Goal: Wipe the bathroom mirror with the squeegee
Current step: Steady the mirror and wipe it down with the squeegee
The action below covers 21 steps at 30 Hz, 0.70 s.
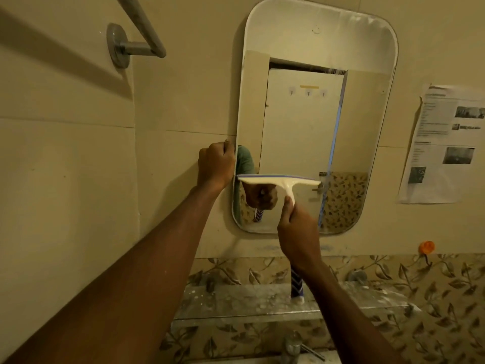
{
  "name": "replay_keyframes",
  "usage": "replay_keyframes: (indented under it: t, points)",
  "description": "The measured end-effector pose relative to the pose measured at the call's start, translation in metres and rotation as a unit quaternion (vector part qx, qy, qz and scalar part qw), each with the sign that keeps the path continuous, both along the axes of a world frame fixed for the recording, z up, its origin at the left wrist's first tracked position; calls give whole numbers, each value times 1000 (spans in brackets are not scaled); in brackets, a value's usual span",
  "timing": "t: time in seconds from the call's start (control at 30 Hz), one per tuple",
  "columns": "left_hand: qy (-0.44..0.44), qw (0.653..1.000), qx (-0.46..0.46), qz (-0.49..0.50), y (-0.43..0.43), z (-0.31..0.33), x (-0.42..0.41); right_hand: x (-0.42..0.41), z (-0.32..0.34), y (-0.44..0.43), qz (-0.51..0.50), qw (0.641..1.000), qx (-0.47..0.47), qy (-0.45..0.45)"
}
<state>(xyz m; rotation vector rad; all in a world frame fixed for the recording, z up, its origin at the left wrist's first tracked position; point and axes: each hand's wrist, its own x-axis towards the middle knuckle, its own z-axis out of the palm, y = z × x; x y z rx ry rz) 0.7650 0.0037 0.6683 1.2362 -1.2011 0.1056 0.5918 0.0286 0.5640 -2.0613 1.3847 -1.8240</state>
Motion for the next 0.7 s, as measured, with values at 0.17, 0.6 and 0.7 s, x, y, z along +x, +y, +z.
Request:
replay_keyframes:
  t: [0.17, 0.6, 0.7]
  points:
    - [4, 1000, -2, -4, 0, -1, -1, 3, -77, 11, 14, 998, 48, 27]
    - [-1, 1000, 3, 1, 4, 1, -3, -16, -108, 22, -18, 990, 140, 20]
    - [-1, 1000, -3, 3, 3, 1, -3, -26, -91, 21, -23, 994, 97, -42]
